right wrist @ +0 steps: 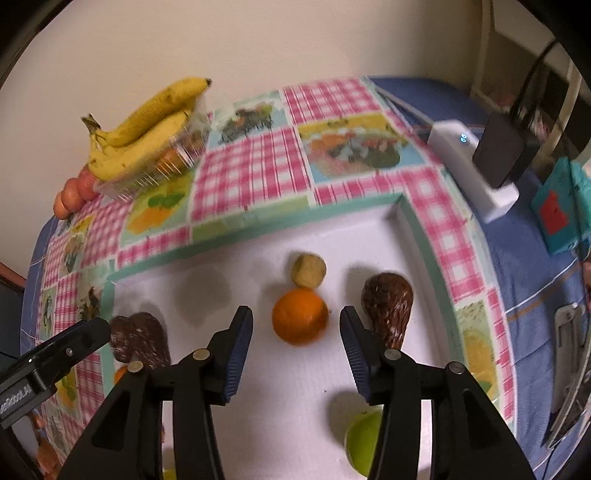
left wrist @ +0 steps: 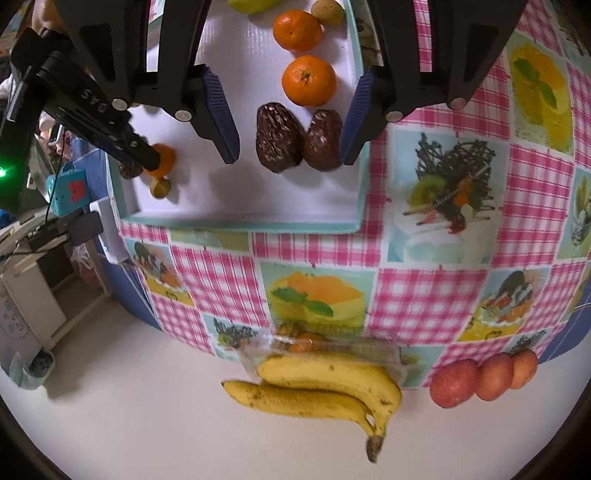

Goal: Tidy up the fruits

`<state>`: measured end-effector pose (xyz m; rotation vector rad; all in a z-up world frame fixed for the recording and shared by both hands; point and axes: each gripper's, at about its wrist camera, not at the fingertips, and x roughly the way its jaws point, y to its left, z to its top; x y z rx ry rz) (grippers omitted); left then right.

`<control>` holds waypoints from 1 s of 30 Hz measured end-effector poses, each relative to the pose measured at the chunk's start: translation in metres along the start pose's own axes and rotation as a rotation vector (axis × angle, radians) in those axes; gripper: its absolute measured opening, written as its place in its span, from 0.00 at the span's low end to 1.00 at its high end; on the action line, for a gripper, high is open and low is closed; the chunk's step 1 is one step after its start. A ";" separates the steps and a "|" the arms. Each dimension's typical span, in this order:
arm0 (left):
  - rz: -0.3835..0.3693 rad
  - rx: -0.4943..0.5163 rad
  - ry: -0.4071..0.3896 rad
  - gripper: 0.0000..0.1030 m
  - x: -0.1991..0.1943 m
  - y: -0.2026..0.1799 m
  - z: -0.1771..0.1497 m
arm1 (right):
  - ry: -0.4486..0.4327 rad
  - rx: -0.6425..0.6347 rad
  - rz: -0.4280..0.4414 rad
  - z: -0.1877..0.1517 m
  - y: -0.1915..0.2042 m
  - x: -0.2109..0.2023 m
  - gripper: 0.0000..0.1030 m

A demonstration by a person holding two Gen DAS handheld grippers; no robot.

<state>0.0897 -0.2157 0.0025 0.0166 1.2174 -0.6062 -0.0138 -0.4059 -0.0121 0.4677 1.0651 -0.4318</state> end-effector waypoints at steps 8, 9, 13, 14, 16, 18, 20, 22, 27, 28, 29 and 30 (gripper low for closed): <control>0.048 -0.042 -0.048 0.64 -0.015 0.020 0.011 | -0.091 -0.018 -0.010 0.010 0.006 -0.034 0.49; 0.061 -0.046 -0.051 0.73 -0.016 0.023 0.012 | -0.096 -0.019 -0.013 0.010 0.006 -0.036 0.52; 0.159 -0.100 -0.067 1.00 -0.016 0.037 0.014 | -0.118 -0.027 -0.023 0.011 0.008 -0.040 0.78; 0.175 -0.105 -0.071 1.00 -0.016 0.040 0.014 | -0.117 -0.026 -0.019 0.011 0.007 -0.039 0.78; 0.203 -0.104 -0.072 1.00 -0.015 0.044 0.013 | -0.114 -0.023 -0.022 0.010 0.007 -0.036 0.82; 0.235 -0.097 -0.078 1.00 -0.013 0.047 0.012 | -0.106 -0.027 -0.034 0.010 0.007 -0.030 0.83; 0.264 -0.086 -0.090 1.00 -0.012 0.049 0.011 | -0.101 -0.031 -0.043 0.008 0.007 -0.026 0.83; 0.295 -0.070 -0.103 1.00 -0.011 0.050 0.011 | -0.101 -0.030 -0.046 0.007 0.008 -0.023 0.83; 0.326 -0.010 -0.110 1.00 -0.008 0.048 0.010 | -0.092 -0.020 -0.043 0.003 0.011 -0.011 0.83; 0.328 0.000 -0.110 1.00 -0.008 0.047 0.009 | -0.083 -0.022 -0.043 0.002 0.012 -0.009 0.83; 0.331 0.012 -0.109 1.00 -0.007 0.047 0.009 | -0.076 -0.025 -0.040 0.001 0.013 -0.007 0.83; 0.340 0.017 -0.108 1.00 -0.006 0.047 0.009 | -0.070 -0.027 -0.033 0.000 0.015 -0.005 0.83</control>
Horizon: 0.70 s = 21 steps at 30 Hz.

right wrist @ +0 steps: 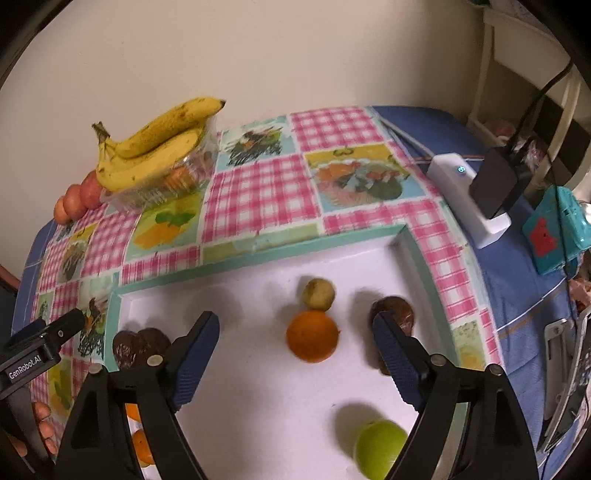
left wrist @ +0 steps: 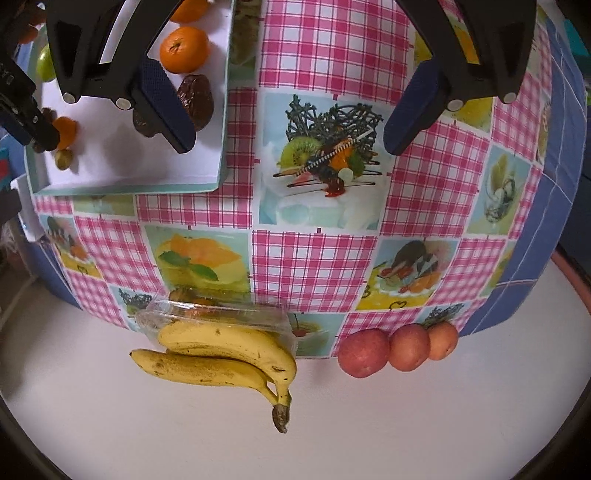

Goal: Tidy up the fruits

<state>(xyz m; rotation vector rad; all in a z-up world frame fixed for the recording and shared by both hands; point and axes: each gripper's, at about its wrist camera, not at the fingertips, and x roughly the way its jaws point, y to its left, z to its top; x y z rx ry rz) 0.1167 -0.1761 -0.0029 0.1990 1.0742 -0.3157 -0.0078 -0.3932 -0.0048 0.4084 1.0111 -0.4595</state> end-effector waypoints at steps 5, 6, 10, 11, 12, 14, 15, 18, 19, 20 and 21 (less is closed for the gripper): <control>0.095 0.036 -0.034 1.00 -0.005 0.002 -0.004 | 0.007 -0.002 0.008 -0.006 0.007 -0.004 0.83; 0.120 0.048 -0.039 1.00 -0.008 0.003 -0.006 | 0.007 -0.005 0.007 -0.007 0.009 -0.006 0.83; 0.197 0.095 -0.086 1.00 -0.024 0.005 -0.017 | 0.001 -0.020 -0.012 -0.012 0.014 -0.017 0.83; 0.207 0.099 -0.096 1.00 -0.027 0.006 -0.020 | 0.001 -0.018 -0.012 -0.014 0.015 -0.019 0.83; 0.221 0.097 -0.106 1.00 -0.031 0.009 -0.024 | 0.000 -0.015 -0.009 -0.016 0.016 -0.022 0.83; 0.243 0.083 -0.113 1.00 -0.037 0.015 -0.030 | -0.002 -0.010 -0.004 -0.022 0.018 -0.027 0.83; 0.252 0.077 -0.109 1.00 -0.038 0.018 -0.032 | -0.001 -0.007 -0.001 -0.025 0.020 -0.030 0.83; 0.229 0.052 -0.091 1.00 -0.044 0.029 -0.040 | -0.001 -0.012 0.007 -0.034 0.025 -0.037 0.83; 0.224 0.043 -0.079 1.00 -0.046 0.033 -0.043 | 0.001 -0.016 0.007 -0.038 0.026 -0.039 0.83; 0.227 0.035 -0.065 1.00 -0.047 0.037 -0.047 | 0.005 -0.022 0.005 -0.042 0.028 -0.041 0.83; 0.230 0.030 -0.054 1.00 -0.049 0.041 -0.051 | 0.009 -0.026 0.002 -0.046 0.030 -0.043 0.83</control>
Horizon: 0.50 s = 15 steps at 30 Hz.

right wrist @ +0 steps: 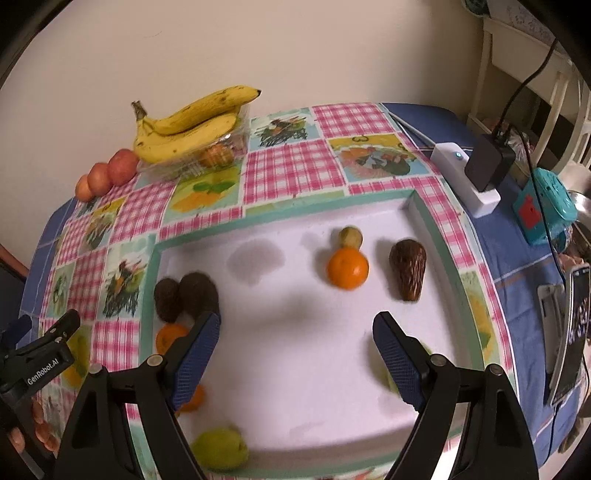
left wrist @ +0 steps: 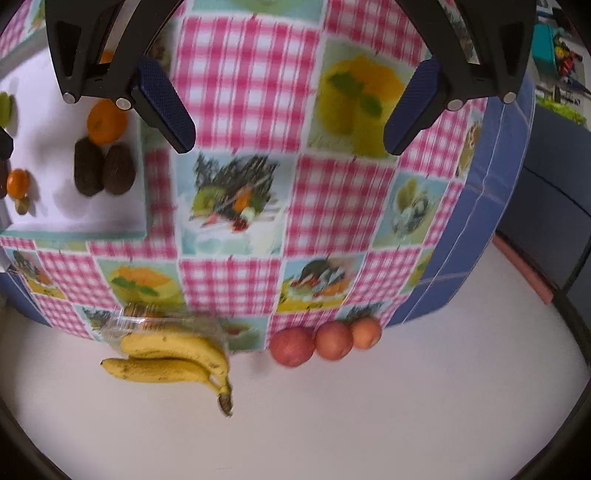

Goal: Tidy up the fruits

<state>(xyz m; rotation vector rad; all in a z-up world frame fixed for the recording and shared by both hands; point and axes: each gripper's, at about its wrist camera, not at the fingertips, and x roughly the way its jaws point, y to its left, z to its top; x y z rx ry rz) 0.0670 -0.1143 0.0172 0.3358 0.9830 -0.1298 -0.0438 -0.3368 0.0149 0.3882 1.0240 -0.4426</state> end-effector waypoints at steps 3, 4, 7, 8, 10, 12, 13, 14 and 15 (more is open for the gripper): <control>0.006 -0.016 0.031 1.00 -0.004 0.010 -0.011 | 0.011 -0.013 -0.001 -0.013 0.005 -0.006 0.83; 0.002 -0.028 0.048 1.00 -0.005 0.014 -0.016 | 0.015 -0.016 0.001 -0.017 0.007 -0.009 0.83; -0.020 -0.048 0.079 1.00 -0.009 0.025 -0.030 | 0.022 -0.031 0.007 -0.033 0.014 -0.015 0.83; -0.021 -0.052 0.086 1.00 -0.011 0.028 -0.034 | 0.023 -0.038 0.004 -0.039 0.016 -0.017 0.83; -0.021 -0.055 0.103 1.00 -0.015 0.035 -0.045 | 0.026 -0.047 -0.002 -0.049 0.021 -0.022 0.83; -0.019 -0.051 0.113 1.00 -0.019 0.039 -0.053 | 0.024 -0.056 -0.001 -0.059 0.024 -0.028 0.83; -0.014 -0.049 0.118 1.00 -0.020 0.042 -0.058 | 0.019 -0.060 0.001 -0.064 0.026 -0.032 0.83; -0.013 -0.046 0.125 1.00 -0.023 0.045 -0.064 | 0.016 -0.063 0.004 -0.068 0.027 -0.035 0.83; -0.017 -0.045 0.128 1.00 -0.024 0.047 -0.067 | 0.014 -0.068 0.007 -0.072 0.028 -0.038 0.83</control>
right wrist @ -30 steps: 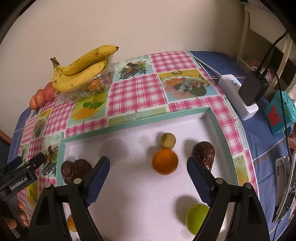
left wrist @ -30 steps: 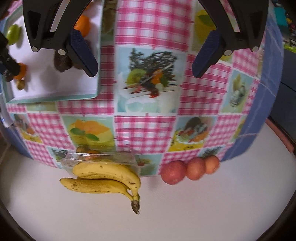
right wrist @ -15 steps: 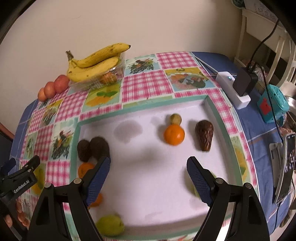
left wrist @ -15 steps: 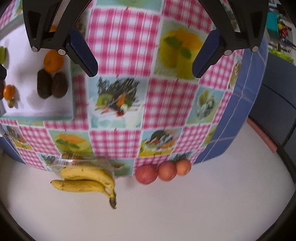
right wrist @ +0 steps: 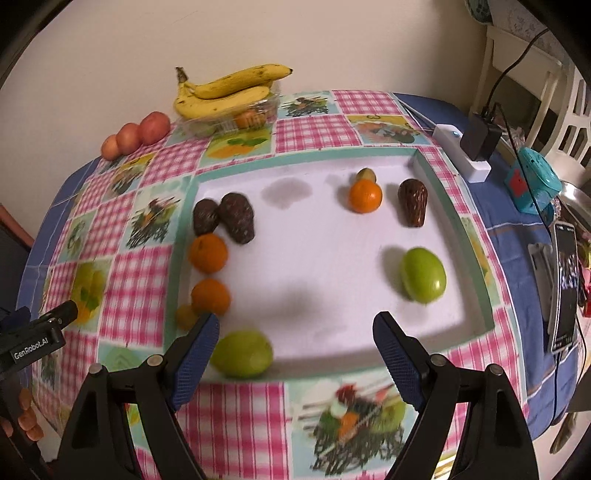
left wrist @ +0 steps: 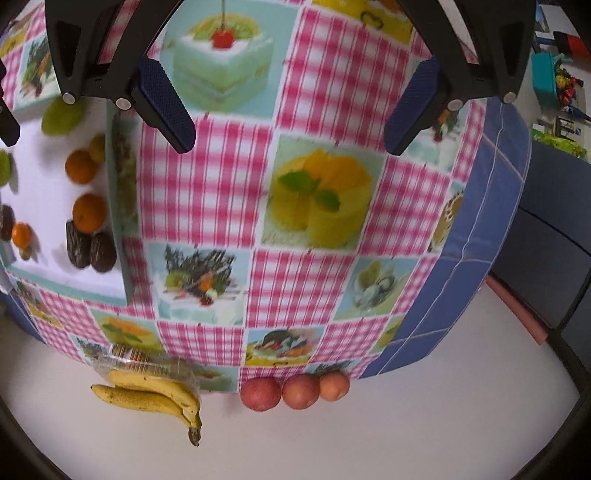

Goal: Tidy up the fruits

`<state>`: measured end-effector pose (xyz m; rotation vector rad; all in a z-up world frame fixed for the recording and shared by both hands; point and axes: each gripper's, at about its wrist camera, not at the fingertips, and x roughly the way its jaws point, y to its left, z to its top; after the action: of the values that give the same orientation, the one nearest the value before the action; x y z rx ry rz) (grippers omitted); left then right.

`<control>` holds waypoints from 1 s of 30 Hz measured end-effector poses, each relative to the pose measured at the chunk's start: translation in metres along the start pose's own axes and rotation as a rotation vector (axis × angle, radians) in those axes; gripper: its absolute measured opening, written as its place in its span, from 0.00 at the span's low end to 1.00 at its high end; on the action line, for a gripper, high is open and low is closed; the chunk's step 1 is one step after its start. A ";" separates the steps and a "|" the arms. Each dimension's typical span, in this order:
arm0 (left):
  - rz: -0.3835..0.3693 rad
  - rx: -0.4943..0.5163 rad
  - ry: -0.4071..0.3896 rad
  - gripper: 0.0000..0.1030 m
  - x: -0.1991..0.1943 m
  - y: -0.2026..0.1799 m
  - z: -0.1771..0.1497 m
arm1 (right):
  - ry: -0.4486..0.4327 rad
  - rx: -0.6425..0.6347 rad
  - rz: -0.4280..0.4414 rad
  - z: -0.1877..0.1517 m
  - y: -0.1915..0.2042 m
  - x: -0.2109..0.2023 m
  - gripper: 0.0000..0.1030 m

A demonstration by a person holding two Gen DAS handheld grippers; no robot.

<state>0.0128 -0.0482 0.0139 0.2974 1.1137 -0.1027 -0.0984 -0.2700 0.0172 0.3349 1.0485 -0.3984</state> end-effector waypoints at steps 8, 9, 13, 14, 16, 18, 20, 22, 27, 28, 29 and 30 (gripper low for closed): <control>-0.037 0.021 -0.015 1.00 -0.020 0.016 -0.033 | -0.027 -0.019 -0.014 -0.024 0.001 -0.019 0.83; -0.043 0.024 -0.014 1.00 -0.021 0.016 -0.035 | -0.031 -0.021 -0.012 -0.025 0.001 -0.020 0.83; -0.065 0.040 -0.006 1.00 -0.024 0.016 -0.043 | -0.038 -0.044 -0.017 -0.028 0.006 -0.023 0.83; -0.067 0.044 -0.001 1.00 -0.024 0.015 -0.043 | -0.040 -0.049 -0.019 -0.027 0.008 -0.023 0.83; -0.073 0.046 0.003 1.00 -0.023 0.014 -0.043 | -0.046 -0.060 -0.017 -0.027 0.009 -0.024 0.83; -0.081 0.043 0.002 1.00 -0.024 0.015 -0.043 | -0.051 -0.065 -0.018 -0.028 0.012 -0.025 0.83; -0.091 0.038 0.001 1.00 -0.025 0.016 -0.042 | -0.051 -0.073 -0.017 -0.027 0.015 -0.024 0.83; -0.096 0.035 0.005 1.00 -0.024 0.017 -0.043 | -0.046 -0.083 -0.019 -0.028 0.017 -0.023 0.83; -0.102 0.029 0.021 1.00 -0.022 0.018 -0.043 | -0.039 -0.111 -0.020 -0.028 0.025 -0.021 0.83; -0.102 0.026 0.021 1.00 -0.021 0.019 -0.043 | -0.039 -0.114 -0.019 -0.029 0.025 -0.021 0.83; -0.103 0.024 0.021 1.00 -0.022 0.020 -0.043 | -0.040 -0.117 -0.019 -0.029 0.026 -0.021 0.83; -0.103 0.023 0.019 1.00 -0.022 0.020 -0.043 | -0.040 -0.118 -0.019 -0.029 0.028 -0.021 0.83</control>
<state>-0.0292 -0.0181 0.0199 0.2618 1.1473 -0.2049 -0.1166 -0.2296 0.0247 0.2110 1.0324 -0.3567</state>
